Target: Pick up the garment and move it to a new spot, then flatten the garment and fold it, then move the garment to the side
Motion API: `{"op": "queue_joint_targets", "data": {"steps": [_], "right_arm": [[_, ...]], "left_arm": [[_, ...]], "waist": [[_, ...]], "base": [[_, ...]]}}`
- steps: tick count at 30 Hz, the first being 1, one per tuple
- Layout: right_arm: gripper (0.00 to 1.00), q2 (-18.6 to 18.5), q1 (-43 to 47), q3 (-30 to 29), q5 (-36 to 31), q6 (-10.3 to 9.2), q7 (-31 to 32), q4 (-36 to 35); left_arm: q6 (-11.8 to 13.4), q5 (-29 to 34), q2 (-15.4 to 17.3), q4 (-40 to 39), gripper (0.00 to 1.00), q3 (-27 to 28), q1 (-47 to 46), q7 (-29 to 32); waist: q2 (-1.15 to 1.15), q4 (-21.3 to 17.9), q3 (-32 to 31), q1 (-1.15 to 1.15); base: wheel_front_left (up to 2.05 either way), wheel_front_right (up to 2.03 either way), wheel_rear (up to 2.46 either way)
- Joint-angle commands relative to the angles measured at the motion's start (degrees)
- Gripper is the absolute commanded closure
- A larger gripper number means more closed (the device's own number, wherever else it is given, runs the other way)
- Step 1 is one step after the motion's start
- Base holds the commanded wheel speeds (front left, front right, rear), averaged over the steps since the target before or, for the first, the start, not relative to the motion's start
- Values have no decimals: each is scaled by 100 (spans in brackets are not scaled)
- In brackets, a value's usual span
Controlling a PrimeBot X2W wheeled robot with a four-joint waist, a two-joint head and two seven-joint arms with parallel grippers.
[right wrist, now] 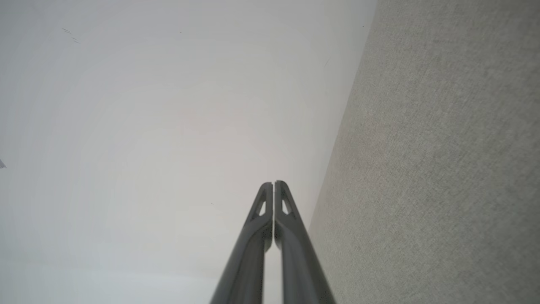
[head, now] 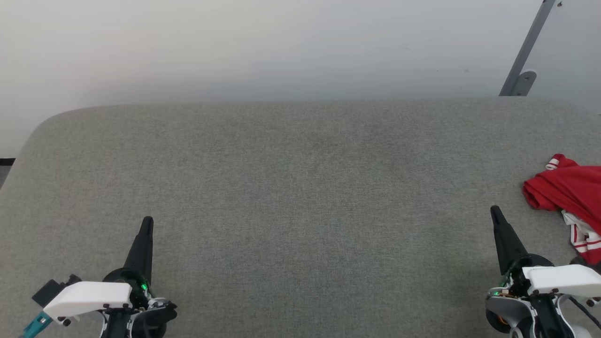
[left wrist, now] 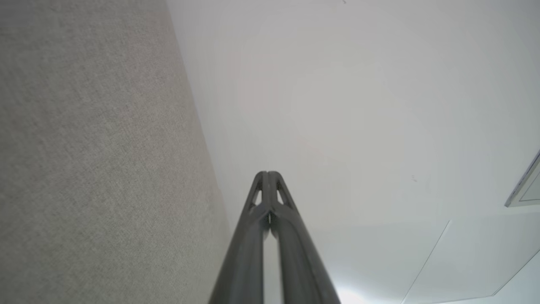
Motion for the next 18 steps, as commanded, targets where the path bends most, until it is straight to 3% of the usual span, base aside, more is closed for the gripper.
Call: {"op": "queue_joint_targets", "data": {"steps": [1, 18], "right_arm": [[100, 20, -83, 9, 100, -2, 25, 20], [100, 25, -105, 19, 351, -1, 49, 68]], "left_arm": [[12, -114, 6, 9, 100, 26, -73, 24], [12, -336, -41, 45, 100, 67, -131, 122]], "waist": [[0, -4, -2, 0], [0, -38, -21, 0]], "base": [[0, 0, 0], [0, 0, 0]]}}
